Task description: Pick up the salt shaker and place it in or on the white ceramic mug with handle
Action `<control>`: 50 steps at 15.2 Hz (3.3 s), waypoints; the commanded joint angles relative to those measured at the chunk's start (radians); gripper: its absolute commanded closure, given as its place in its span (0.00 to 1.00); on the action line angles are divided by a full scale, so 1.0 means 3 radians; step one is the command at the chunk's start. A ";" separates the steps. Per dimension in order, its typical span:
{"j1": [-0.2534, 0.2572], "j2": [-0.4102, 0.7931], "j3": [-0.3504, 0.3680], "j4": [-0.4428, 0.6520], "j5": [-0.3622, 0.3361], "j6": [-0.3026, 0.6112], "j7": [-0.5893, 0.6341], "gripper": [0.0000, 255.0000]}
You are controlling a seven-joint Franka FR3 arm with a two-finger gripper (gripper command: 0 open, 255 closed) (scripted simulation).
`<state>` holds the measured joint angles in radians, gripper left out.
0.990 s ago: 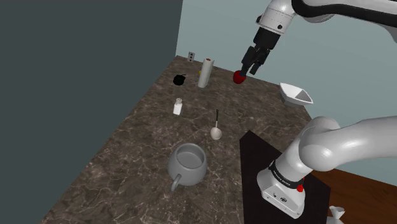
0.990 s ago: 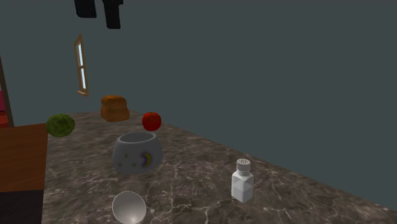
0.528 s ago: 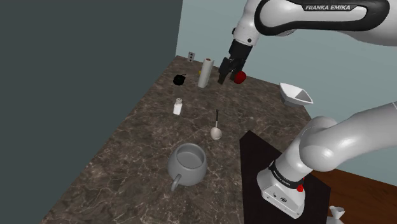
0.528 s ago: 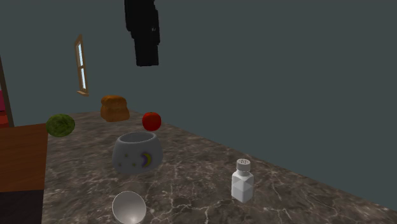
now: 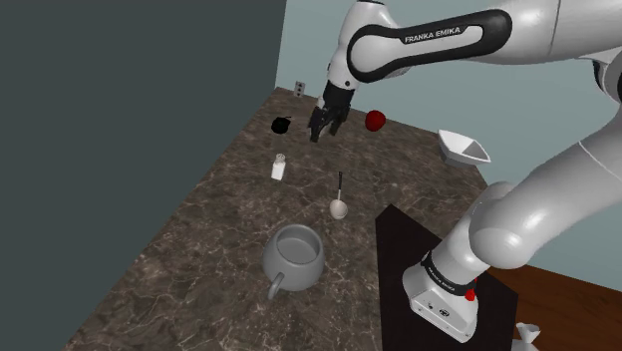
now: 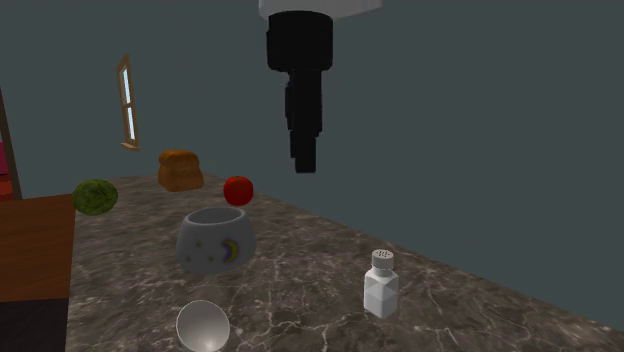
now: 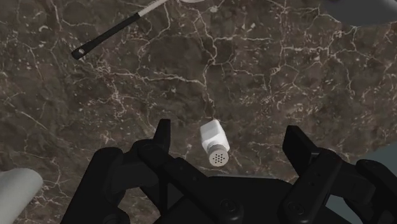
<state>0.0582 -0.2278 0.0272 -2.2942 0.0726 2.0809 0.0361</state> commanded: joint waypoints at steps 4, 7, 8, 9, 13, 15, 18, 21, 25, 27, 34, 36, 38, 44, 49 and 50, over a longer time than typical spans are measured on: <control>0.0025 0.0626 0.0052 0.0305 -0.0079 0.0325 0.0049 0.00; 0.0044 0.1010 0.0072 0.0532 -0.0145 0.0481 0.0088 0.00; 0.0052 0.1138 0.0076 0.0616 -0.0168 0.0524 0.0101 0.00; 0.0060 0.1267 0.0079 0.0705 -0.0193 0.0563 0.0115 0.00; 0.0086 0.1595 0.0078 0.0915 -0.0252 0.0678 0.0149 0.00; 0.0087 0.1648 0.0077 0.0891 -0.0255 0.0755 0.0151 0.00; 0.0090 0.1731 0.0075 0.0859 -0.0261 0.0870 0.0155 0.00; 0.0091 0.1777 0.0074 0.0846 -0.0264 0.0929 0.0157 0.00; 0.0091 0.1777 0.0074 0.0846 -0.0264 0.0929 0.0157 0.00; 0.0091 0.1777 0.0074 0.0846 -0.0264 0.0929 0.0156 0.00; 0.0091 0.1777 0.0074 0.0846 -0.0264 0.0929 0.0156 1.00; 0.0091 0.1777 0.0074 0.0845 -0.0264 0.0929 0.0156 1.00; 0.0091 0.1748 0.0075 0.0855 -0.0262 0.0891 0.0156 1.00; 0.0087 0.1589 0.0078 0.0928 -0.0252 0.0659 0.0151 1.00; 0.0085 0.1471 0.0081 0.1008 -0.0245 0.0461 0.0147 1.00; 0.0085 0.1449 0.0081 0.1026 -0.0243 0.0421 0.0147 1.00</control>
<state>0.0833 0.2116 0.0512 -1.9932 -0.0006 2.2193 0.0798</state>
